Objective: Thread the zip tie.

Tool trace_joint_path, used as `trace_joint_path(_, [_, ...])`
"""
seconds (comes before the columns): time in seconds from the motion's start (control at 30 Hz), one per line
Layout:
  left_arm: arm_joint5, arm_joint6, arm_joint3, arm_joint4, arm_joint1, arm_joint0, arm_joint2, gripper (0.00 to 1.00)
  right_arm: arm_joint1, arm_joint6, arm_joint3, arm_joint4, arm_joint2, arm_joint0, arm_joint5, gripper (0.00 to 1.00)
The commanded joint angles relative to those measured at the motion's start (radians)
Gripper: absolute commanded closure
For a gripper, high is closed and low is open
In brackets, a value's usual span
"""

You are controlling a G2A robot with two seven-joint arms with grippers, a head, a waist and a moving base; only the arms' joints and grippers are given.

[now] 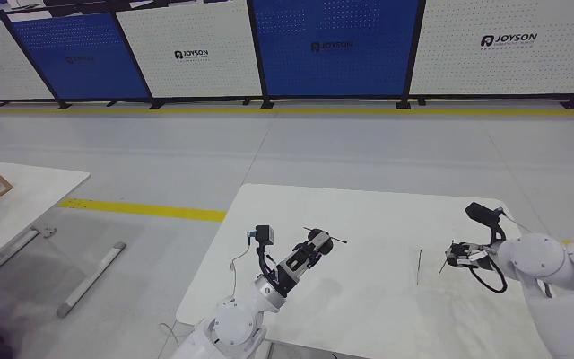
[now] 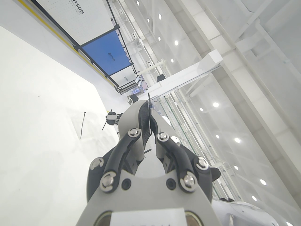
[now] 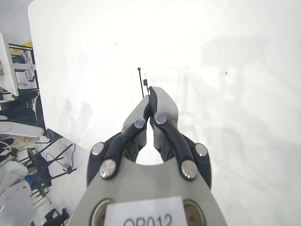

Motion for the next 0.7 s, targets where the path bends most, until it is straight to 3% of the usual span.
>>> trace_joint_path(0.0, [0.0,0.0,0.0,0.0,0.0,0.0,0.0,1.0,0.0,0.0,0.0,0.0,0.0,0.0,0.0,1.0])
trace_joint_path(0.13, [0.0,0.0,0.0,0.0,0.0,0.0,0.0,1.0,0.0,0.0,0.0,0.0,0.0,0.0,0.0,1.0])
trace_joint_path(0.2, [0.004,0.0,0.001,0.003,0.0,-0.001,0.001,1.0,0.0,-0.064,-0.014,-0.006,0.006,-0.018,-0.001,1.0])
trace_joint_path(0.37, [0.044,-0.01,0.02,0.071,0.0,-0.019,0.012,1.0,0.006,-0.171,-0.118,0.048,0.075,-0.101,0.022,1.0])
trace_joint_path(0.53, [0.053,-0.007,0.088,0.117,-0.003,-0.053,0.032,1.0,0.014,-0.246,-0.227,0.113,0.148,-0.202,-0.014,1.0])
trace_joint_path(0.67, [0.037,0.024,0.145,0.163,-0.009,-0.068,0.064,1.0,0.019,-0.259,-0.307,0.087,0.162,-0.261,0.034,1.0])
